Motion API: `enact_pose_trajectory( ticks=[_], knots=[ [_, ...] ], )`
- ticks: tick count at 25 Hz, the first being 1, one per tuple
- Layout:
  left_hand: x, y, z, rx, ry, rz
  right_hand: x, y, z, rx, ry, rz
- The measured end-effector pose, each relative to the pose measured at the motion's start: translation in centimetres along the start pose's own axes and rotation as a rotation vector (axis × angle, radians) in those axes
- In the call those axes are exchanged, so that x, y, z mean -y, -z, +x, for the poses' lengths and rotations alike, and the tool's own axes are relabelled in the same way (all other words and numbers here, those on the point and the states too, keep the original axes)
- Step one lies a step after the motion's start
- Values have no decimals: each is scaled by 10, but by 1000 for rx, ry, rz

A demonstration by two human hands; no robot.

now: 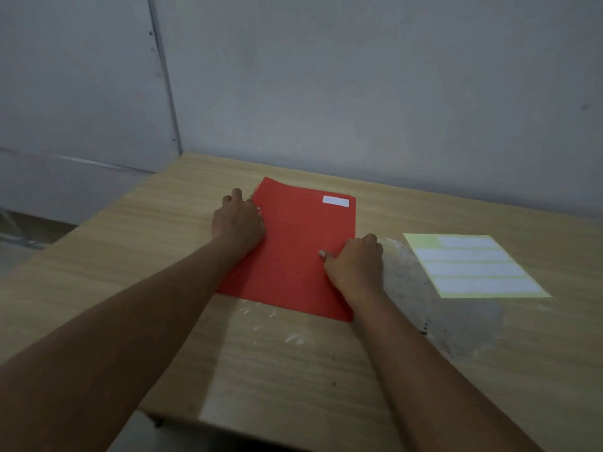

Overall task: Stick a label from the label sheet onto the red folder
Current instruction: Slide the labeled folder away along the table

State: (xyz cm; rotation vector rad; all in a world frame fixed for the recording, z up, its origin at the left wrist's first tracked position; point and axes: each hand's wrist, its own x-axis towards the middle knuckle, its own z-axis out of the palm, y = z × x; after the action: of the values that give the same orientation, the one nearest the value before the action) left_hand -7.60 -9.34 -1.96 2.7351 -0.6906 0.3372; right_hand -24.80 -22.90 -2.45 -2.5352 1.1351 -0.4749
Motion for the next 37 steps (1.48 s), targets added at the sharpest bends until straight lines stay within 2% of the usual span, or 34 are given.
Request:
enact_pose_trajectory(
  ticks=[9,17,27,37],
  knots=[
    [71,12,34,17,47,23,67,-39,17,16,135,101],
    [137,17,66,13,104,20,128,-73,36,31,215,79],
    [171,21,92,4,127,64,170,-94,51,39,256,71],
    [183,18,100,-4,115,73,182,-102,53,34,255,73]
  ],
)
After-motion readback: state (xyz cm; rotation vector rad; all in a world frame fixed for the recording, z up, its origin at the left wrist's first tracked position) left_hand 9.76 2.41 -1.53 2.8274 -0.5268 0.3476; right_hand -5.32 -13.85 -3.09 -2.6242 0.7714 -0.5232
